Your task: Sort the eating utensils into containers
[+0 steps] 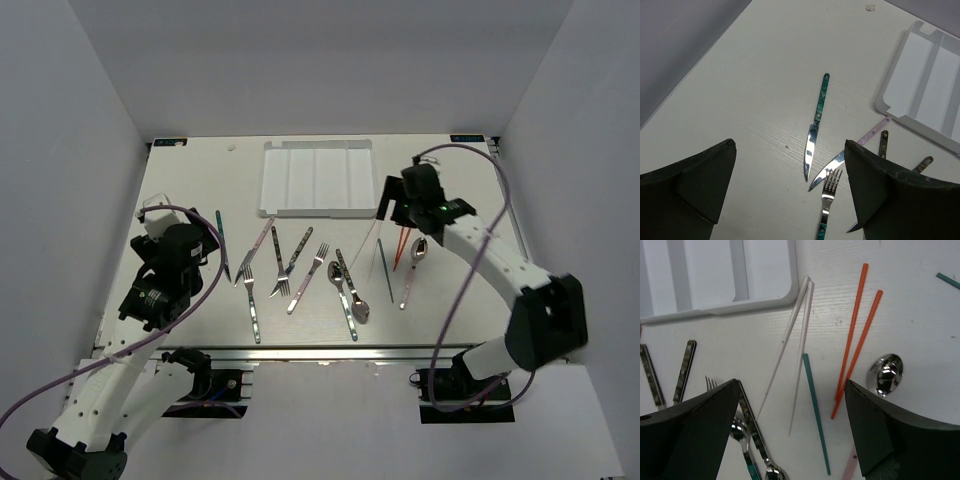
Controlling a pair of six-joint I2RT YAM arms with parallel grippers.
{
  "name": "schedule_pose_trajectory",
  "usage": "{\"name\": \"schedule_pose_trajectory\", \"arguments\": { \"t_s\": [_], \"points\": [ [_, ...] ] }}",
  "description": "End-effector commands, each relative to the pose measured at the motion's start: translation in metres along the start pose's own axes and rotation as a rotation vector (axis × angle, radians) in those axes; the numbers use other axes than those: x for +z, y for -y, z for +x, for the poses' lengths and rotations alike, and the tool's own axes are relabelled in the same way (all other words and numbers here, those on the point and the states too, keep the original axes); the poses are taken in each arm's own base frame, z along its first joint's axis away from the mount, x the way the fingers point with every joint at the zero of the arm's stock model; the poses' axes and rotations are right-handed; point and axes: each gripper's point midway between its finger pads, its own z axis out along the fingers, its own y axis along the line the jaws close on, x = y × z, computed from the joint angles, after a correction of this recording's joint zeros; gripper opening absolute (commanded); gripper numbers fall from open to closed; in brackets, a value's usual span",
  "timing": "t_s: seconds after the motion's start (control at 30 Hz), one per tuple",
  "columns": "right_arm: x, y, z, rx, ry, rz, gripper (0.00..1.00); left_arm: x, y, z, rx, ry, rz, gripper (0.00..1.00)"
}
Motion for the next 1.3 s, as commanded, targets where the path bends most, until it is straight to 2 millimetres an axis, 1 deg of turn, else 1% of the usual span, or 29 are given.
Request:
{"name": "schedule_pose_trajectory", "arguments": {
  "t_s": [0.0, 0.03, 0.07, 0.1, 0.13, 0.17, 0.27, 0.3, 0.4, 0.47, 0.53, 0.6, 0.67, 0.77, 0.97, 1.03, 1.13, 1.23, 1.27],
  "points": [
    [0.023, -0.002, -0.013, -0.007, 0.058, 0.186, 0.89, -0.001, 0.001, -0.003, -0.006, 0.005, 0.01, 0.98],
    [0.031, -0.005, -0.01, -0.023, 0.048, 0.197, 0.89, -0.001, 0.002, -0.003, -0.005, 0.004, 0.011, 0.98],
    [0.041, -0.01, -0.002, -0.037, 0.013, 0.178, 0.86, -0.001, 0.002, -0.003, -0.005, 0.003, 0.014, 0.98],
    [0.058, -0.011, 0.009, -0.056, -0.03, 0.186, 0.77, -0.001, 0.002, -0.003, -0.006, 0.003, 0.014, 0.98],
    [0.065, -0.012, 0.013, -0.07, -0.047, 0.179, 0.72, 0.0, 0.003, -0.002, -0.003, 0.0, 0.019, 0.98],
    [0.079, -0.014, 0.023, -0.08, -0.086, 0.179, 0.62, -0.001, 0.004, -0.001, -0.003, -0.004, 0.026, 0.98],
    [0.094, -0.012, 0.033, -0.088, -0.113, 0.197, 0.5, 0.0, 0.007, 0.0, 0.002, -0.009, 0.039, 0.98],
    [0.1, -0.01, 0.04, -0.089, -0.127, 0.199, 0.45, 0.0, 0.008, 0.001, 0.002, -0.01, 0.04, 0.98],
    [0.109, -0.011, 0.043, -0.088, -0.12, 0.19, 0.43, 0.001, 0.009, 0.001, 0.005, -0.013, 0.042, 0.98],
    [0.115, -0.007, 0.046, -0.097, -0.125, 0.196, 0.42, 0.001, 0.009, 0.002, 0.009, -0.018, 0.044, 0.98],
    [0.121, -0.006, 0.044, -0.097, -0.125, 0.198, 0.39, 0.001, 0.011, 0.002, 0.008, -0.018, 0.054, 0.98],
    [0.127, 0.002, 0.045, -0.096, -0.136, 0.219, 0.37, 0.002, 0.012, 0.003, 0.011, -0.022, 0.058, 0.98],
    [0.132, 0.009, 0.045, -0.084, -0.143, 0.225, 0.33, 0.002, 0.013, 0.004, 0.013, -0.024, 0.057, 0.98],
    [0.141, 0.013, 0.047, -0.077, -0.152, 0.222, 0.33, 0.003, 0.012, 0.005, 0.018, -0.029, 0.052, 0.98],
    [0.156, 0.013, 0.05, -0.091, -0.162, 0.21, 0.31, 0.004, 0.014, 0.007, 0.026, -0.035, 0.055, 0.98],
    [0.159, 0.016, 0.052, -0.081, -0.165, 0.215, 0.28, 0.005, 0.014, 0.008, 0.031, -0.039, 0.053, 0.98],
    [0.161, 0.021, 0.058, -0.068, -0.181, 0.227, 0.28, 0.006, 0.015, 0.008, 0.032, -0.041, 0.053, 0.98],
    [0.162, 0.019, 0.064, -0.045, -0.192, 0.216, 0.27, 0.006, 0.016, 0.009, 0.037, -0.045, 0.054, 0.98],
    [0.163, 0.02, 0.067, -0.036, -0.2, 0.218, 0.24, 0.007, 0.016, 0.01, 0.039, -0.048, 0.055, 0.98]
  ]
}}
